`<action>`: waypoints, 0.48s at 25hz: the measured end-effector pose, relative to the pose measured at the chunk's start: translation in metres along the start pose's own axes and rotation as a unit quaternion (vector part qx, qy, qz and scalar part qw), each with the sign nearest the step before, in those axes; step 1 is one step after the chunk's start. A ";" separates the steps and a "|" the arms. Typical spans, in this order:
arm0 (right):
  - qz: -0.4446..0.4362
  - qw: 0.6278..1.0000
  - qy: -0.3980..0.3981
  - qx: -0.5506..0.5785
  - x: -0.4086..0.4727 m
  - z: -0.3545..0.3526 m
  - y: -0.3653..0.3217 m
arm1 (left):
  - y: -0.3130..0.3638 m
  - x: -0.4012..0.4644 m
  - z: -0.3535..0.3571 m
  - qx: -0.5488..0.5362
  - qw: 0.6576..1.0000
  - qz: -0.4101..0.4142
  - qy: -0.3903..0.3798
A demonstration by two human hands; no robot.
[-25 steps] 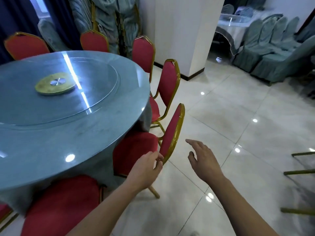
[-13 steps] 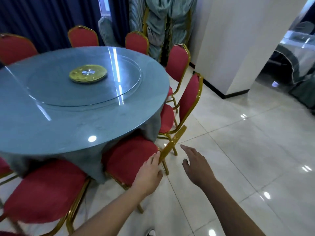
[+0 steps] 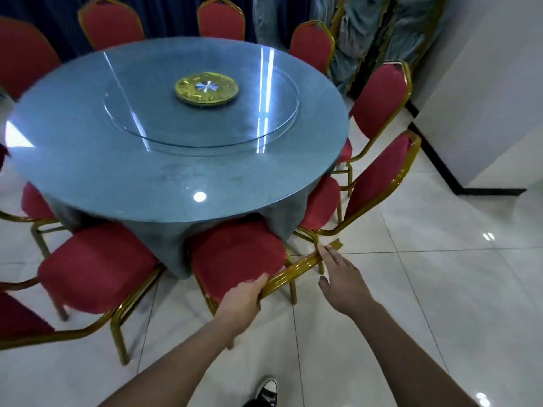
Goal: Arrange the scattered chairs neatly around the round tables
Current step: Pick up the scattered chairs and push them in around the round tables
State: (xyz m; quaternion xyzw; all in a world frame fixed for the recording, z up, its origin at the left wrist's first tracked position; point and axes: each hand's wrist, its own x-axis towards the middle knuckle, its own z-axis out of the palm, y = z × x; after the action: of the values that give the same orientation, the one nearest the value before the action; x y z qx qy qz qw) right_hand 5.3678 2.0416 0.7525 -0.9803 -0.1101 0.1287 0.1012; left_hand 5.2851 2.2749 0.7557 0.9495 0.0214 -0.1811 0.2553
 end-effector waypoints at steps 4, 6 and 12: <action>-0.114 0.993 -0.010 0.021 -0.015 0.013 0.000 | -0.041 -0.031 -0.016 -0.002 0.999 -0.011 -0.032; -0.160 0.986 -0.020 0.033 -0.022 0.021 -0.002 | -0.054 -0.045 -0.022 0.009 0.999 -0.035 -0.033; -0.210 0.975 -0.024 0.065 -0.012 0.011 0.009 | 0.003 -0.033 -0.014 0.060 0.997 -0.048 0.021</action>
State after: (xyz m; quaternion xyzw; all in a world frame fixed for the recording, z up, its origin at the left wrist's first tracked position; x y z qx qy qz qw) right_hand 5.3557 2.0320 0.7428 -0.9232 -0.3075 0.1353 0.1868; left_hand 5.2597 2.2812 0.7803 0.9647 0.0617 -0.1740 0.1879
